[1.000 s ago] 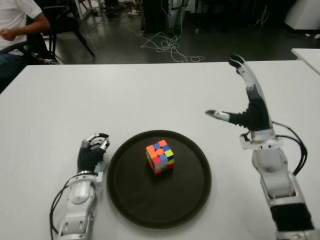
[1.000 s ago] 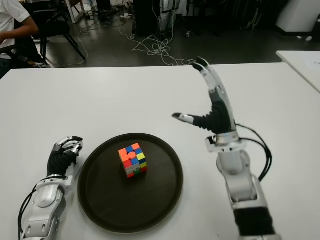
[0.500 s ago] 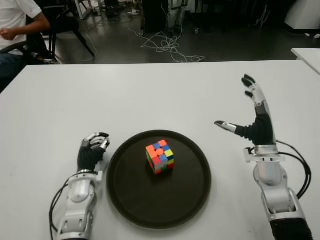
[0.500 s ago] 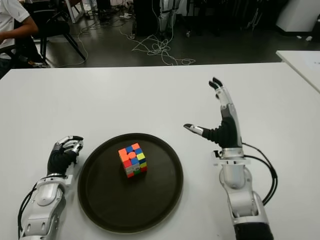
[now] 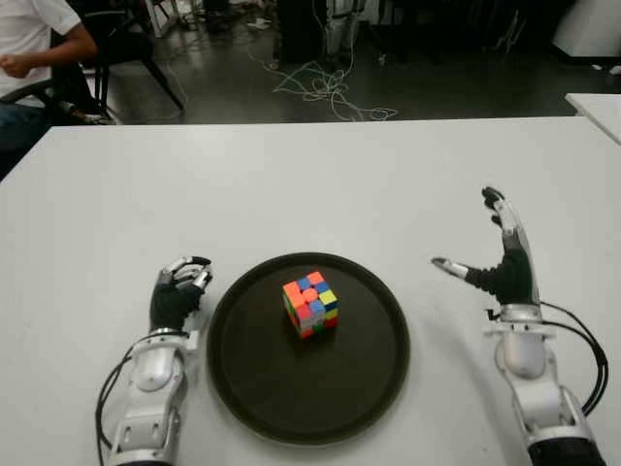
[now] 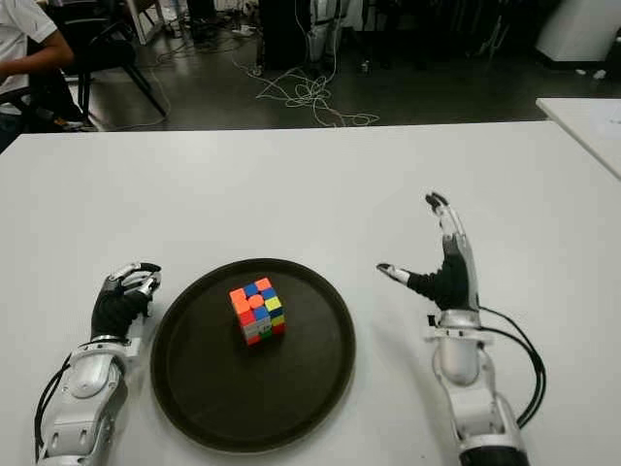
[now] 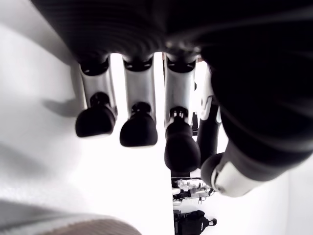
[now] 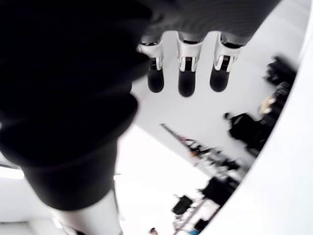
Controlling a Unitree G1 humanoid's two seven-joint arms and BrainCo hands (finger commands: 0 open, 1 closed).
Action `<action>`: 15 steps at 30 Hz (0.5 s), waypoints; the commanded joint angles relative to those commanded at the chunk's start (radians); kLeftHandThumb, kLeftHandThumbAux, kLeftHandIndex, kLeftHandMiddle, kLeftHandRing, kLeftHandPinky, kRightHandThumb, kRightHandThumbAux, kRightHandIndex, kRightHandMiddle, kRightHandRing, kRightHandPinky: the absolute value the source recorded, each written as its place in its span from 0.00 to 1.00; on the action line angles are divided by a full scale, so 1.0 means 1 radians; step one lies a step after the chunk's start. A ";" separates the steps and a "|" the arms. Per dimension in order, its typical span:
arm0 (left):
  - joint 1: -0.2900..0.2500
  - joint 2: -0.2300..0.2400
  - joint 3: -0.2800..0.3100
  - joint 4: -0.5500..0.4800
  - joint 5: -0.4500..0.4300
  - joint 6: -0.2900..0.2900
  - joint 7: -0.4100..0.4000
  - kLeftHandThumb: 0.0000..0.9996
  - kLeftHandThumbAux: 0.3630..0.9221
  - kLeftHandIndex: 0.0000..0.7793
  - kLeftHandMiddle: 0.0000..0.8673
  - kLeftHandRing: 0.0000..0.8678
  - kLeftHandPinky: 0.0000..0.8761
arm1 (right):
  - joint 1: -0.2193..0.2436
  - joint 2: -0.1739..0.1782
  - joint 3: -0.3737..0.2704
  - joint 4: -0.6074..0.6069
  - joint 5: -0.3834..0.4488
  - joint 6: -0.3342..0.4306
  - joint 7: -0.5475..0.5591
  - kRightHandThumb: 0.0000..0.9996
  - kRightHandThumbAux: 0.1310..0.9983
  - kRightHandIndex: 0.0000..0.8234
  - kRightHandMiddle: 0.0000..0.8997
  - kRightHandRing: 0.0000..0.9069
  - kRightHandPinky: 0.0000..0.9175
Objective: Pick up the Rubik's Cube and put it in the plate
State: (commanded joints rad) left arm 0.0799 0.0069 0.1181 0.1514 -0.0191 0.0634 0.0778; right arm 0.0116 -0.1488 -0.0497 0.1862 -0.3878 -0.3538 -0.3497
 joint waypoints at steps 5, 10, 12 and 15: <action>0.001 0.003 -0.003 -0.007 0.008 0.010 0.003 0.71 0.61 0.57 0.92 0.93 0.91 | 0.016 0.018 0.000 -0.018 0.004 0.031 -0.009 0.00 0.91 0.13 0.14 0.13 0.14; 0.002 0.005 -0.006 -0.010 0.015 0.008 0.003 0.71 0.61 0.57 0.93 0.94 0.92 | 0.035 0.031 0.007 -0.034 0.001 0.051 -0.016 0.00 0.91 0.14 0.15 0.14 0.16; 0.001 0.005 -0.006 -0.009 0.016 0.007 0.003 0.71 0.61 0.57 0.93 0.94 0.92 | 0.041 0.034 0.010 -0.040 0.002 0.056 -0.016 0.00 0.91 0.14 0.15 0.15 0.16; 0.000 0.006 -0.006 -0.006 0.017 0.004 0.003 0.71 0.61 0.57 0.93 0.94 0.92 | 0.047 0.038 0.014 -0.049 0.005 0.063 -0.015 0.00 0.91 0.14 0.16 0.15 0.16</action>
State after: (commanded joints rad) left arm 0.0794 0.0125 0.1124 0.1455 -0.0017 0.0670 0.0813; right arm 0.0589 -0.1104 -0.0358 0.1373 -0.3824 -0.2907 -0.3645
